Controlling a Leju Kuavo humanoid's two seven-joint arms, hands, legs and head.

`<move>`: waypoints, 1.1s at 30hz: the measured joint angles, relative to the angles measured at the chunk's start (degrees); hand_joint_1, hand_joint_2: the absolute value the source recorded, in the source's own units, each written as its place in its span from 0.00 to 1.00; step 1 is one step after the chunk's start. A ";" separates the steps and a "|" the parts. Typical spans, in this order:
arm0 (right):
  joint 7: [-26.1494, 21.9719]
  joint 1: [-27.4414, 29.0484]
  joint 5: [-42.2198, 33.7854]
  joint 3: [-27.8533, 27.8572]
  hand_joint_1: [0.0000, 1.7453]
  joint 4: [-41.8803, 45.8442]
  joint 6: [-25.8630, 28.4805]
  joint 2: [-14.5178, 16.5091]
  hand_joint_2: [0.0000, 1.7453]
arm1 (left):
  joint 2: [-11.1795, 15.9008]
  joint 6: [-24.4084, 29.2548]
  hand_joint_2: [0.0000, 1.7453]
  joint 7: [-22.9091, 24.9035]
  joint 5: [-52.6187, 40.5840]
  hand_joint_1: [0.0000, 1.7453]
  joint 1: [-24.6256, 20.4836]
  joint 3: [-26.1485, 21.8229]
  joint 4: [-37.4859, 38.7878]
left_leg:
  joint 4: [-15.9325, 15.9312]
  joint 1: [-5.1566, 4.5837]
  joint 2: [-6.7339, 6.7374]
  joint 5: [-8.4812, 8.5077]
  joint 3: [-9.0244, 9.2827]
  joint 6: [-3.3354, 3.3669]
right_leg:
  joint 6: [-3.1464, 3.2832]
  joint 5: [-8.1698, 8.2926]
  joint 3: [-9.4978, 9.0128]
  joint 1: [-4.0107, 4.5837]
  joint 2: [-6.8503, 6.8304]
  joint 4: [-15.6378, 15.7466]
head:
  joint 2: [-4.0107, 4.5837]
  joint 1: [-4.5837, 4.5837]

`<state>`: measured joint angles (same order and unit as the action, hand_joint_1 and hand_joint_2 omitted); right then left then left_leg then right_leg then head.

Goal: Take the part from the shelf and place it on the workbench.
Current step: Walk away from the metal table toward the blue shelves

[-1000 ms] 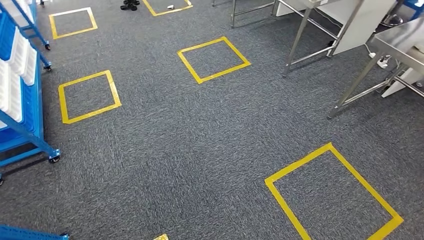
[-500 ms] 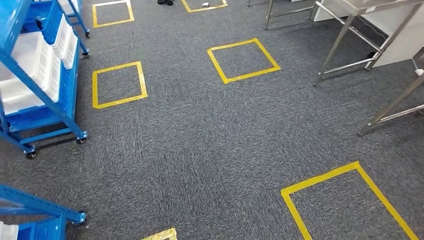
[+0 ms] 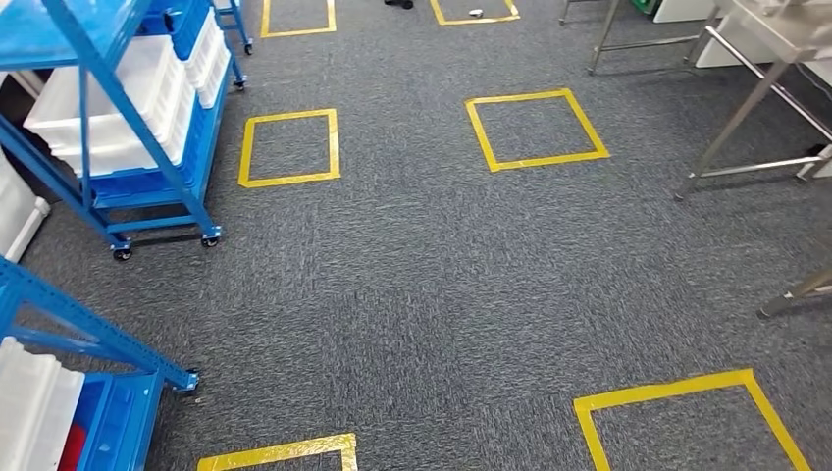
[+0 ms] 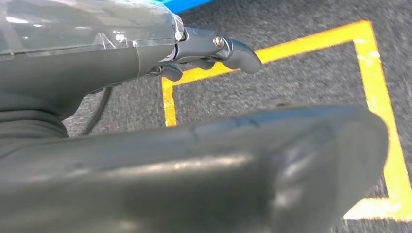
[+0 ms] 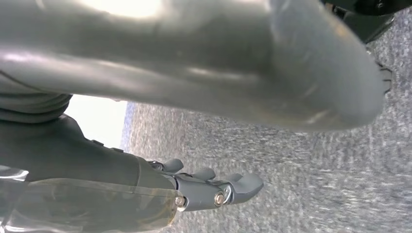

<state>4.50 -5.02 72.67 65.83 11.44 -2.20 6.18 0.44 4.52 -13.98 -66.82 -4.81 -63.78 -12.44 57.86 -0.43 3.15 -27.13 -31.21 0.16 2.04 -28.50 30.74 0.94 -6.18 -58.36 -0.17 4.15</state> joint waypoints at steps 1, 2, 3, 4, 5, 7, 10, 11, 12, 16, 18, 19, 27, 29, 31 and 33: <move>0.04 -0.22 0.06 -0.01 0.00 0.00 -0.01 0.04 0.00 | 0.10 0.03 0.00 -0.05 0.09 0.00 0.12 -0.08 0.00 | -0.21 0.05 -0.61 0.25 -0.08 0.24 | -0.25 0.01 -0.09 -0.05 -0.46 0.06 | 0.00 0.00; 0.10 -0.42 0.10 -0.01 0.00 0.00 -0.01 0.07 0.00 | 0.20 0.07 0.00 -0.05 0.17 0.00 0.32 -0.17 0.01 | -0.56 0.19 -1.10 0.53 0.04 0.42 | -0.56 -0.13 -0.17 -0.13 -0.25 -0.08 | 0.00 0.00; 0.16 -0.52 0.14 -0.02 0.00 0.00 -0.01 0.08 0.00 | 0.26 0.09 0.00 -0.04 0.22 0.00 0.45 -0.23 0.01 | -0.97 0.38 -1.60 0.88 0.20 0.64 | -0.89 -0.70 0.01 -0.23 0.76 -0.71 | 0.00 0.00; 0.22 -0.53 0.17 -0.02 0.00 0.00 -0.01 0.10 0.00 | 0.28 0.10 0.00 -0.03 0.26 0.00 0.44 -0.27 0.01 | -1.36 0.60 -2.12 1.25 0.28 0.85 | -1.22 -1.99 0.73 -0.38 2.28 -2.47 | 0.00 -0.01; 0.29 -0.43 0.19 -0.02 0.00 0.00 -0.01 0.11 0.00 | 0.28 0.12 0.00 0.00 0.28 0.00 0.37 -0.30 0.01 | -1.56 0.73 -2.64 1.54 0.27 0.97 | -1.52 -3.86 2.08 -0.64 4.02 -5.48 | 0.00 -0.01; 0.51 -0.19 0.20 -0.02 0.00 -0.01 -0.02 0.14 0.00 | 0.28 0.19 0.00 0.16 0.33 0.00 0.22 -0.33 0.00 | -1.56 0.78 -3.87 1.80 -0.11 1.07 | -1.90 -7.55 5.68 -1.13 5.81 -13.12 | 0.00 -0.02; 1.07 0.06 0.20 -0.02 0.00 -0.01 -0.02 0.14 0.00 | 0.22 0.26 0.00 0.63 0.37 0.00 0.46 -0.49 0.02 | -1.23 0.97 -5.93 1.87 -0.29 0.75 | -2.45 -5.96 6.28 -1.83 6.15 -14.29 | 0.00 -0.02; 1.30 0.12 0.21 -0.02 0.00 -0.01 0.02 0.12 0.00 | 0.15 0.27 0.00 0.74 0.34 0.00 0.51 -0.55 0.02 | -1.02 1.11 -6.65 1.81 -0.30 0.52 | -2.66 -3.76 4.59 -2.14 6.65 -10.71 | 0.00 -0.02; 1.57 0.21 0.25 -0.02 0.00 -0.01 0.05 0.11 0.00 | 0.07 0.26 0.00 0.80 0.31 0.00 0.50 -0.61 0.02 | -0.71 1.17 -7.35 1.69 -0.42 0.15 | -2.87 -2.07 2.75 -2.41 7.83 -6.74 | 0.00 -0.02; 2.39 0.34 0.62 -0.02 0.00 -0.01 0.41 -0.04 0.00 | -0.24 0.14 0.00 0.89 0.37 0.00 0.56 -0.88 0.02 | -0.10 1.35 -9.50 1.67 -1.26 -1.54 | -1.98 -0.37 0.37 -2.36 9.42 -1.02 | 0.00 -0.01; 2.65 0.34 0.85 -0.03 0.00 -0.01 0.59 -0.25 0.00 | -0.57 0.01 0.00 0.98 0.43 0.00 0.91 -1.07 0.02 | 0.42 1.58 -8.83 1.30 -1.73 -2.16 | -0.98 -0.11 0.33 -2.19 8.22 -0.78 | 0.00 -0.01; 2.69 0.41 0.90 -0.04 0.00 -0.01 0.63 -0.33 0.00 | -0.72 -0.02 0.00 1.02 0.44 0.00 0.98 -1.13 0.02 | 1.97 1.62 -7.49 0.26 -2.47 -2.33 | -0.51 0.01 0.36 -2.11 7.57 -0.63 | 0.00 0.00; 3.19 0.90 0.90 -0.02 0.00 -0.01 1.31 -0.95 0.00 | -1.22 -0.42 0.00 1.31 0.75 0.00 0.87 -1.36 0.02 | 8.43 0.84 -2.08 -2.29 -4.03 -1.02 | 0.66 -0.30 0.26 -0.32 1.68 -0.55 | 0.00 0.00; 3.26 0.84 0.80 -0.02 0.00 -0.01 1.38 -0.97 0.00 | -1.29 -0.69 0.00 1.34 0.73 0.00 0.68 -1.37 0.02 | 1.60 -0.02 0.38 -0.35 -0.50 0.02 | 0.43 -0.43 0.09 -0.22 0.52 -0.56 | 0.00 -0.01; 3.37 0.68 0.66 -0.02 0.00 0.00 1.45 -1.06 0.00 | -1.35 -0.92 0.00 1.38 0.63 0.00 0.59 -1.37 0.02 | 0.20 -0.58 0.87 -0.16 -0.06 0.56 | -0.07 -0.43 0.02 -0.43 -0.53 -0.47 | 0.00 -0.02; 3.48 0.41 0.56 -0.02 0.00 0.01 1.67 -1.26 0.00 | -1.50 -1.07 0.00 1.44 0.47 0.00 0.75 -1.37 0.03 | -0.74 -0.53 -0.40 0.52 0.23 0.91 | -0.67 -0.53 -0.29 -0.64 -0.87 -0.38 | 0.00 -0.02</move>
<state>7.98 -4.61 73.23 65.81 11.45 -0.53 4.92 -1.06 3.45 -12.55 -66.35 -4.06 -65.16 -12.40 57.11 -0.96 2.75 -26.62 -30.98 1.07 1.37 -29.03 30.45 0.30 -7.05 -58.74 -0.17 4.13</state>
